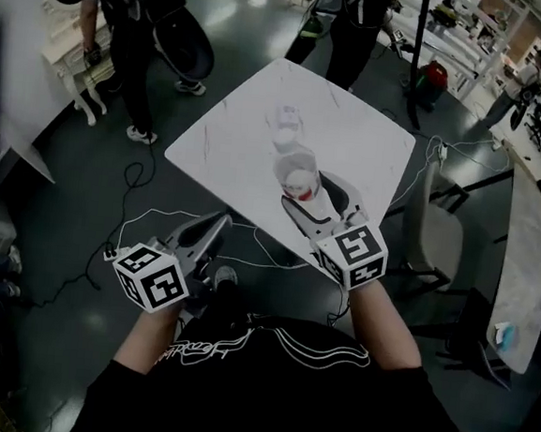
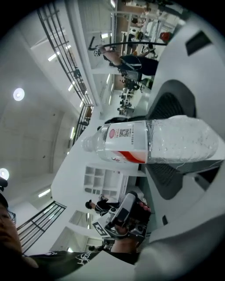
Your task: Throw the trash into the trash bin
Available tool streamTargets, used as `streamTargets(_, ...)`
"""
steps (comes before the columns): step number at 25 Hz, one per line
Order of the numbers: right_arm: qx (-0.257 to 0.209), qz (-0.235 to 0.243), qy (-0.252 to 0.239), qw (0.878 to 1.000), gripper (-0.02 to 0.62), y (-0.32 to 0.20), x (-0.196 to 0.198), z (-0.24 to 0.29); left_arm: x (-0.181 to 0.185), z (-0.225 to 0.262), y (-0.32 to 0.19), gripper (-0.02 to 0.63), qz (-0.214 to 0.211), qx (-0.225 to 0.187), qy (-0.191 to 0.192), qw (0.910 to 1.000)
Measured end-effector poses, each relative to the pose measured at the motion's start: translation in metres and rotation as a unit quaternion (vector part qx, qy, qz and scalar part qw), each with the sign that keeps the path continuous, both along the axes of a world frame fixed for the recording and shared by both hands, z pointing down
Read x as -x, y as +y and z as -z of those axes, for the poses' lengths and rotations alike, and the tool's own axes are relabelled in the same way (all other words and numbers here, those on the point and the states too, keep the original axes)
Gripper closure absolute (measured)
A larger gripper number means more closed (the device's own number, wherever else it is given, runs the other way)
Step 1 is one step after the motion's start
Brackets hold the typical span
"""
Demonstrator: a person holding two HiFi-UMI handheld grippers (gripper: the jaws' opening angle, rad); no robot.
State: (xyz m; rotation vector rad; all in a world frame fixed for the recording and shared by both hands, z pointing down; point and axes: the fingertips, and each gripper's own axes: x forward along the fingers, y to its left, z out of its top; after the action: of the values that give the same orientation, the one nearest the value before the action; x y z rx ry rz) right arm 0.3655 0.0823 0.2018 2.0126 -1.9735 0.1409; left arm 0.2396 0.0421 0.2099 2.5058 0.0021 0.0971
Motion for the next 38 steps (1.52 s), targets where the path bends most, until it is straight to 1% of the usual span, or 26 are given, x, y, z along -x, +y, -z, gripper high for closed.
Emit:
streamTargets(2, 0.003, 0.038, -0.009, 0.999, 0.267, -0.026, 0.026, -0.008, 0.027, -0.01, -0.017, 0.601, 0.038, 0.007, -0.009, 0.9992)
streamTargets(5, 0.007, 0.09, -0.024, 0.996, 0.267, -0.064, 0.067, -0.02, 0.067, -0.03, -0.042, 0.601, 0.091, 0.036, -0.018, 0.995)
streamTargets(7, 0.012, 0.127, -0.04, 0.991, 0.267, -0.085, 0.098, -0.029, 0.095, -0.041, -0.053, 0.6, 0.126, 0.055, -0.021, 0.9903)
streamTargets(10, 0.027, 0.175, -0.053, 0.983, 0.267, -0.116, 0.143, -0.046, 0.137, -0.06, -0.071, 0.6, 0.174, 0.071, -0.03, 0.9818)
streamTargets(12, 0.043, 0.204, -0.062, 0.976, 0.267, -0.135, 0.171, -0.062, 0.166, -0.078, -0.081, 0.601, 0.203, 0.087, -0.039, 0.9744)
streamTargets(17, 0.083, 0.267, -0.083, 0.957, 0.267, -0.183, 0.247, -0.113, 0.239, -0.131, -0.113, 0.601, 0.269, 0.125, -0.063, 0.9529)
streamTargets(21, 0.13, 0.316, -0.094, 0.935, 0.267, -0.205, 0.315, -0.158, 0.298, -0.172, -0.131, 0.6, 0.315, 0.154, -0.082, 0.9329)
streamTargets(23, 0.151, 0.334, -0.095, 0.926, 0.267, -0.215, 0.343, -0.183, 0.323, -0.197, -0.143, 0.601, 0.333, 0.166, -0.094, 0.9234)
streamTargets(25, 0.176, 0.349, -0.096, 0.915, 0.267, -0.227, 0.368, -0.213, 0.344, -0.225, -0.152, 0.601, 0.351, 0.188, -0.102, 0.9119)
streamTargets(28, 0.211, 0.364, -0.101, 0.902, 0.267, -0.243, 0.399, -0.263, 0.374, -0.268, -0.158, 0.6, 0.368, 0.222, -0.113, 0.8959)
streamTargets(31, 0.242, 0.37, -0.114, 0.89, 0.267, -0.257, 0.428, -0.314, 0.403, -0.31, -0.159, 0.601, 0.379, 0.258, -0.127, 0.8798)
streamTargets(34, 0.281, 0.373, -0.127, 0.875, 0.267, -0.263, 0.454, -0.373, 0.429, -0.351, -0.156, 0.6, 0.387, 0.289, -0.147, 0.8628)
streamTargets(36, 0.31, 0.371, -0.125, 0.867, 0.267, -0.267, 0.468, -0.415, 0.444, -0.376, -0.159, 0.6, 0.393, 0.302, -0.158, 0.8543)
streamTargets(38, 0.337, 0.372, -0.12, 0.856, 0.267, -0.269, 0.48, -0.454, 0.453, -0.399, -0.162, 0.6, 0.398, 0.317, -0.159, 0.846)
